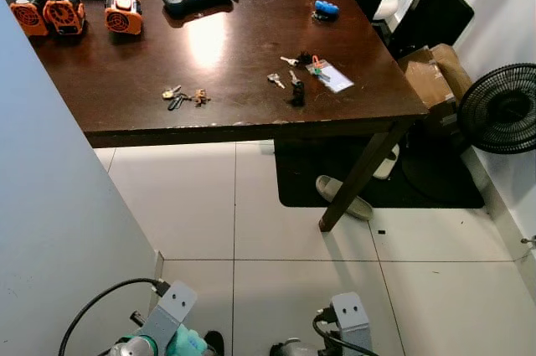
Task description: Hang keys on a hook
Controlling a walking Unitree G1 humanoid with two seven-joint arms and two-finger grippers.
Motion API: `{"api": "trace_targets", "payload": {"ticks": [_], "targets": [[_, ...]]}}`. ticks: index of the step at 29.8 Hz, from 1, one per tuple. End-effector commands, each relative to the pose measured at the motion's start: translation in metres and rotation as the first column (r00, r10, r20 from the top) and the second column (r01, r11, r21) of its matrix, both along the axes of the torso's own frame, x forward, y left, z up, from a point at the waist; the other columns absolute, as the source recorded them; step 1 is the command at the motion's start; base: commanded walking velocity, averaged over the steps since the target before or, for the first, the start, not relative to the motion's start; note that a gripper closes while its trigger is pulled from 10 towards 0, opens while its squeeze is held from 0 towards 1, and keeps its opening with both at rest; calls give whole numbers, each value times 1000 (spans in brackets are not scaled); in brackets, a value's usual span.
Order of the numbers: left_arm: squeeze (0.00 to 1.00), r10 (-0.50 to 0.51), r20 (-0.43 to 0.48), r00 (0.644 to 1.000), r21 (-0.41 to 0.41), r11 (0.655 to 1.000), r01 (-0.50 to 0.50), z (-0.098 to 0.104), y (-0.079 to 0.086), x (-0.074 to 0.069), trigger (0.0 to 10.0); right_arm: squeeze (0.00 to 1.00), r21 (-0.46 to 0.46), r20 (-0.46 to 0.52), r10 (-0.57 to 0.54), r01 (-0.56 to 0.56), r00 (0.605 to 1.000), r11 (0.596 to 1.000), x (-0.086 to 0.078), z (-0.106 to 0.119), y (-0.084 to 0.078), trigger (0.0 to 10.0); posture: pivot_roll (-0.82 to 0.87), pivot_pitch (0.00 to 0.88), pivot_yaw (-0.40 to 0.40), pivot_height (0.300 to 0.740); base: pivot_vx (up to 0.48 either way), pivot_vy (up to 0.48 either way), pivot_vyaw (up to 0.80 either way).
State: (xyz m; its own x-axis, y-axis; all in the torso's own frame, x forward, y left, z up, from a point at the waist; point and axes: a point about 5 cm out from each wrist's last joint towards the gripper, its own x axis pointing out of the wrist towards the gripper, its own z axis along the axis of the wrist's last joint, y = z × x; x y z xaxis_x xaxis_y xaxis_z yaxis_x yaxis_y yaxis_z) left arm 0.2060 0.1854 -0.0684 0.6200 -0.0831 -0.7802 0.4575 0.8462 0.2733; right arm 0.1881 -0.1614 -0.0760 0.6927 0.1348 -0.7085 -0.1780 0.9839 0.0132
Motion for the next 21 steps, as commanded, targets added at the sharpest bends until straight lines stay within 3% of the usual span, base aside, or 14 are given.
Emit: {"api": "trace_targets", "payload": {"ticks": [1,21], "targets": [[0,-16,-29,999,15,1000,16,-6,-1,-9,10000,0,1,-21,-21,21,1000,1000,-6,-4,-3,10000,-204,98,3,740,0,-244,0],[0,-32,-23,999,28,999,32,-7,-1,-10,10000,0,10,8,-19,19,1000,1000,1,0,1,10000,-204,104,2,740,0,-346,0]]}}
